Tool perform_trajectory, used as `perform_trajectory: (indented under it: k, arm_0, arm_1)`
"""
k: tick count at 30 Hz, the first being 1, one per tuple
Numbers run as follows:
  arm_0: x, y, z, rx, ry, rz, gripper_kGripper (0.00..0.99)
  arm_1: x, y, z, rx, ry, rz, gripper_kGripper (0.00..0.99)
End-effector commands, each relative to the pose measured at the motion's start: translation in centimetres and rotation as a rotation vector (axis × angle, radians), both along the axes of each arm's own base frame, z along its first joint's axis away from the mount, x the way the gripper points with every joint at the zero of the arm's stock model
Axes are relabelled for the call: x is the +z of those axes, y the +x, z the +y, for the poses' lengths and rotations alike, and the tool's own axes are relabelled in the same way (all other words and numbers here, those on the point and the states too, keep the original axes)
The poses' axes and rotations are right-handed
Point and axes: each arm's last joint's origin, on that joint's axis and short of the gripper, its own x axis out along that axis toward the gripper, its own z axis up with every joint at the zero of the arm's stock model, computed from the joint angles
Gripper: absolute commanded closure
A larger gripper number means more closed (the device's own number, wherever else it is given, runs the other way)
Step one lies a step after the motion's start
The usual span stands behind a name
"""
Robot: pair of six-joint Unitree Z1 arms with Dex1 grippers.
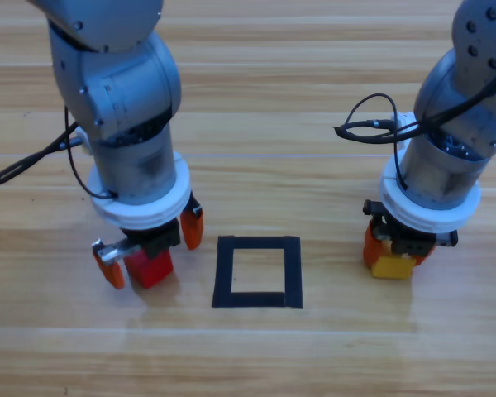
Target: Stack the blocks in the rectangular block: red at the bottom, yellow in the middle, green on top
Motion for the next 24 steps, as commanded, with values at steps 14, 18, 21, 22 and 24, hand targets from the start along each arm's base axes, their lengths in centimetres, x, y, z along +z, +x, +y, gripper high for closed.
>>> perform_trajectory:
  k: [14, 18, 21, 22, 24]
  arm_0:
    - [-4.3, 1.3, 4.9, 0.15, -0.046, 0.079, 0.042]
    - [-4.3, 1.2, 5.0, 0.153, -0.052, 0.078, 0.094]
    - [-4.4, 1.1, 4.9, 0.151, -0.059, 0.078, 0.218]
    - [-4.5, 1.1, 4.9, 0.151, -0.059, 0.076, 0.261]
    - [-4.8, 1.4, 4.6, 0.138, -0.057, 0.075, 0.386]
  arm_1:
    - [6.6, -2.4, 1.5, 0.114, -0.004, -0.091, 0.883]
    - [6.3, -2.3, 1.5, 0.119, -0.012, -0.087, 0.883]
    - [5.8, -2.1, 1.7, 0.118, -0.025, -0.087, 0.883]
    - [5.7, -2.0, 1.8, 0.118, -0.027, -0.087, 0.883]
    - [5.7, -2.0, 1.8, 0.117, -0.03, -0.088, 0.883]
